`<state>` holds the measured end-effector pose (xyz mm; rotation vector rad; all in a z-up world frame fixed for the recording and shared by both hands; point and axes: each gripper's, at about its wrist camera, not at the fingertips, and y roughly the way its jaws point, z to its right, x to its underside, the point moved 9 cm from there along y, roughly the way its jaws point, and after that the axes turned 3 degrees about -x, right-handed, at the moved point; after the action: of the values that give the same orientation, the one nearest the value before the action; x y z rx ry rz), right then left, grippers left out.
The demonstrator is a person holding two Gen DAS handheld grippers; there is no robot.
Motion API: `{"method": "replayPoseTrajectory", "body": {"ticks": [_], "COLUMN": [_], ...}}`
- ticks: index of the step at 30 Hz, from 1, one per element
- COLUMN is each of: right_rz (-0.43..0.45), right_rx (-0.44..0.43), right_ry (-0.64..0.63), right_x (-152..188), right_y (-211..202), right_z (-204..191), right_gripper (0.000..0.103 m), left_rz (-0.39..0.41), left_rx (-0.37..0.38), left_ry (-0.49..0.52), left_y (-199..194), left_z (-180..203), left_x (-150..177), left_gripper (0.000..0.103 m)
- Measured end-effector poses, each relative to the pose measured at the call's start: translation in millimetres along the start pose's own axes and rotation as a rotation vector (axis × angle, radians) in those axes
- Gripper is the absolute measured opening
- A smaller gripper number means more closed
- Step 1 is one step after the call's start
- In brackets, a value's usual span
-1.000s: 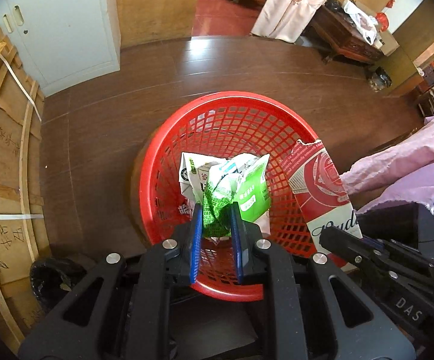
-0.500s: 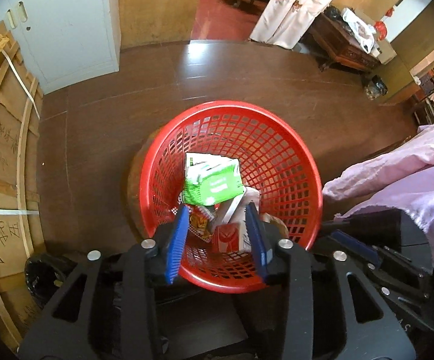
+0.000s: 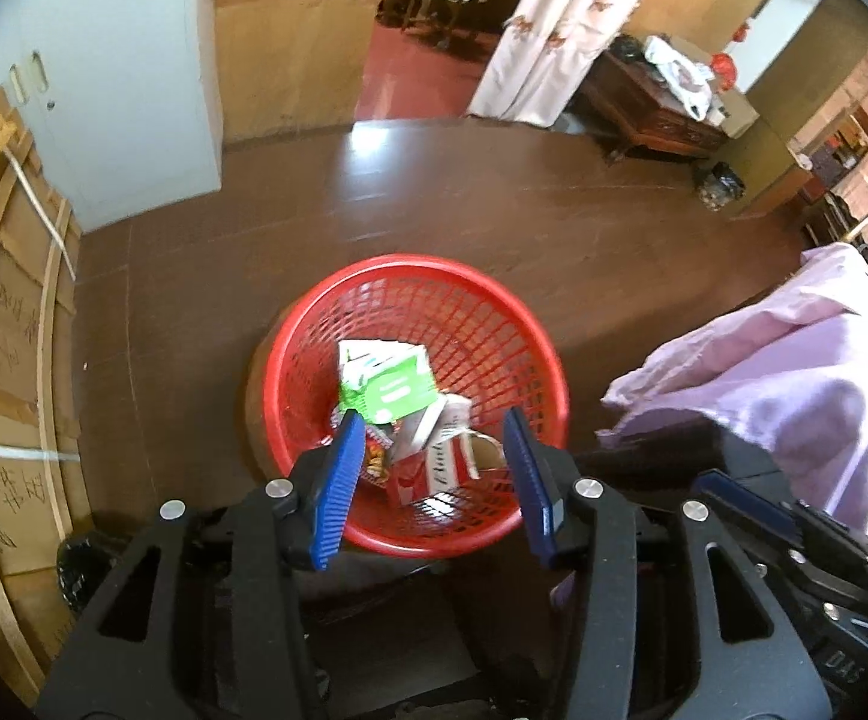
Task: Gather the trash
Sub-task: 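Open both tools to drop the bag and carton into the wastebasket, then move both tools back over the table toward the remaining trash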
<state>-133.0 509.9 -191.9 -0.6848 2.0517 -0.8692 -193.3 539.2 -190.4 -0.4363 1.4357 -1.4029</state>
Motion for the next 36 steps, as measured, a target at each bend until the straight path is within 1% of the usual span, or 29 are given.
{"method": "replayPoseTrajectory", "body": {"ticks": [2,5,9,14,16,24,29,31,34,36], "right_rz": [0.03,0.072,0.143,0.227,0.257,0.373,0.42,0.439,0.478,0.504], "right_rx": [0.021,0.058,0.107,0.22,0.248,0.334,0.423,0.47,0.536,0.593], "right_ry": [-0.016,-0.031,-0.009,0.006,0.024,0.147,0.249,0.305,0.386,0.436], "right_x": [0.4,2.8,11.1,32.4,43.5,99.9,141.0,165.2,195.4,220.3], "right_y": [-22.8,-54.3,-105.7,-166.2,-189.7,-274.4,-326.1,-351.7,-386.5,-412.6], "right_z": [0.3,4.3,20.1,45.4,58.5,113.8,158.1,182.9,210.5,231.1], "right_gripper": [0.032,0.034,0.039,0.043,0.044,0.048,0.055,0.058,0.067,0.069], "left_rz": [0.017,0.051,0.095,0.139,0.149,0.185,0.218,0.224,0.217,0.205], "left_rx": [0.01,0.01,0.034,0.058,0.071,0.112,0.156,0.185,0.24,0.269], "left_ry": [0.017,0.062,0.135,0.228,0.258,0.405,0.543,0.6,0.681,0.722], "left_y": [-11.0,-29.5,-55.1,-80.0,-88.0,-118.2,-138.4,-144.0,-149.2,-149.3], "left_z": [11.1,31.6,65.1,106.3,122.6,197.9,260.2,290.2,340.3,365.7], "left_x": [-0.4,0.3,5.6,18.3,25.1,54.0,76.9,87.4,107.5,119.1], "left_gripper": [0.05,0.051,0.054,0.057,0.058,0.061,0.072,0.075,0.08,0.082]}}
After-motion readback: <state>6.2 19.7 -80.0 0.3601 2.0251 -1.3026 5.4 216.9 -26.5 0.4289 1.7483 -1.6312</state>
